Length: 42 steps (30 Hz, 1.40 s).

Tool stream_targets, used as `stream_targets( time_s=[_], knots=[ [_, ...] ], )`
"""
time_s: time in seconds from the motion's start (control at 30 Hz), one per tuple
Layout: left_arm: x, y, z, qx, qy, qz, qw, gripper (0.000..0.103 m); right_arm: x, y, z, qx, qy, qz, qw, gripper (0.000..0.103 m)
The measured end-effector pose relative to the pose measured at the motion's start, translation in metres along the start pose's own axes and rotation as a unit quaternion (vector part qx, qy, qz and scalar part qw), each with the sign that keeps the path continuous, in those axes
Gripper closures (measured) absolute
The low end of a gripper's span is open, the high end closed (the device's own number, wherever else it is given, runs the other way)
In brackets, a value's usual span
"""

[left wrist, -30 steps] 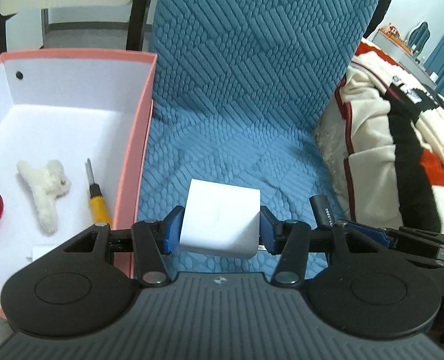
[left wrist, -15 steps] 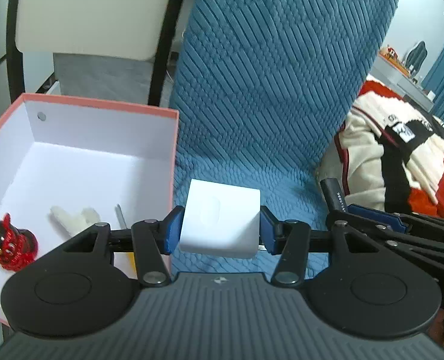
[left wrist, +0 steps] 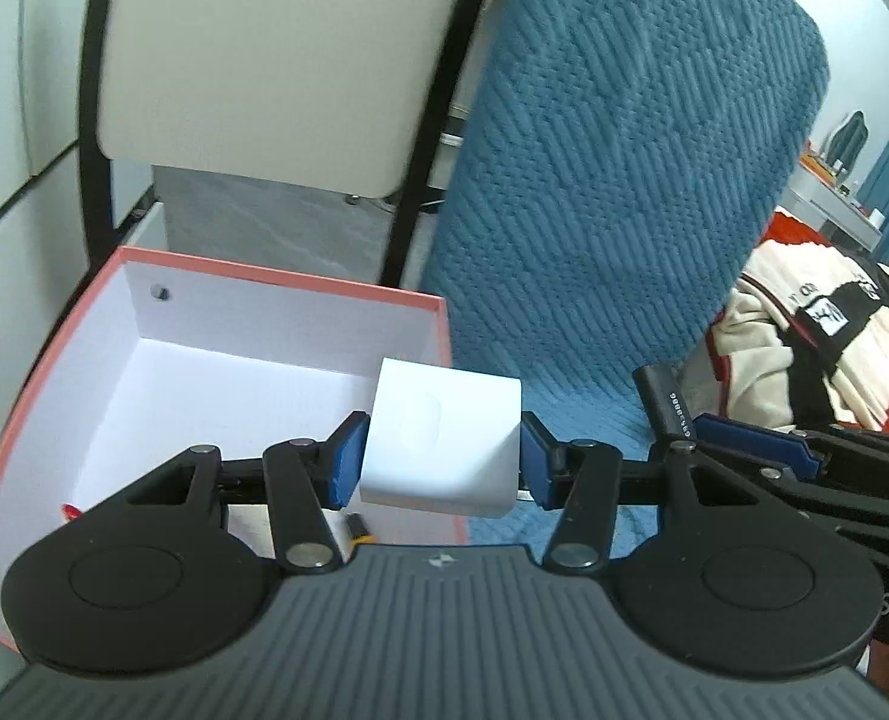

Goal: Organize rigid objects
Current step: 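Carry the white charger and black USB stick with both tools over the pink box, then open both tools to drop the charger and USB stick into the pink box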

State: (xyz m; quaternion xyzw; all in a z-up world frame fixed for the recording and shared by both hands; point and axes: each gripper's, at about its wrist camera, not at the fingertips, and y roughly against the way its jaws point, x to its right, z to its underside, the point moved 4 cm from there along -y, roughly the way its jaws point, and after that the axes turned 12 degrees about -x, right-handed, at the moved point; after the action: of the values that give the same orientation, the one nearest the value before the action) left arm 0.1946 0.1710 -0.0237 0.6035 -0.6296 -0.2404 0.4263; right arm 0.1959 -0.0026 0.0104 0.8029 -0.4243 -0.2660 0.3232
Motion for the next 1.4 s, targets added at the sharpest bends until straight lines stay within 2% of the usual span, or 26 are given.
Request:
stream_targets(
  time_s=[0.2, 0.47, 0.57, 0.7, 0.77, 1.1, 1.4],
  knots=[
    [-0.040, -0.001, 0.011, -0.005, 0.020, -0.014, 0.9997, 0.045, -0.031, -0.026, -0.001, -0.014, 0.012, -0.020, 1.000, 0.076],
    [-0.096, -0.026, 0.044, -0.040, 0.054, -0.025, 0.9974, 0.045, -0.065, -0.074, 0.017, -0.059, 0.017, -0.038, 0.997, 0.076],
    [-0.112, -0.036, 0.056, -0.051, 0.066, -0.032, 0.9960, 0.045, -0.073, -0.091, 0.023, -0.073, 0.018, -0.039, 0.996, 0.076],
    [-0.130, -0.047, 0.067, -0.061, 0.083, -0.039, 0.9939, 0.045, -0.087, -0.110, 0.029, -0.080, 0.052, -0.011, 0.995, 0.076],
    [-0.138, -0.052, 0.073, -0.065, 0.091, -0.040, 0.9930, 0.045, -0.089, -0.118, 0.035, -0.092, 0.048, -0.018, 0.994, 0.076],
    [-0.149, -0.059, 0.089, -0.071, 0.102, -0.045, 0.9912, 0.045, -0.093, -0.146, 0.057, -0.130, 0.046, -0.016, 0.990, 0.076],
    [-0.140, -0.035, 0.079, -0.050, 0.098, -0.041, 0.9931, 0.045, -0.092, -0.130, 0.047, -0.117, 0.041, -0.025, 0.992, 0.072]
  ],
)
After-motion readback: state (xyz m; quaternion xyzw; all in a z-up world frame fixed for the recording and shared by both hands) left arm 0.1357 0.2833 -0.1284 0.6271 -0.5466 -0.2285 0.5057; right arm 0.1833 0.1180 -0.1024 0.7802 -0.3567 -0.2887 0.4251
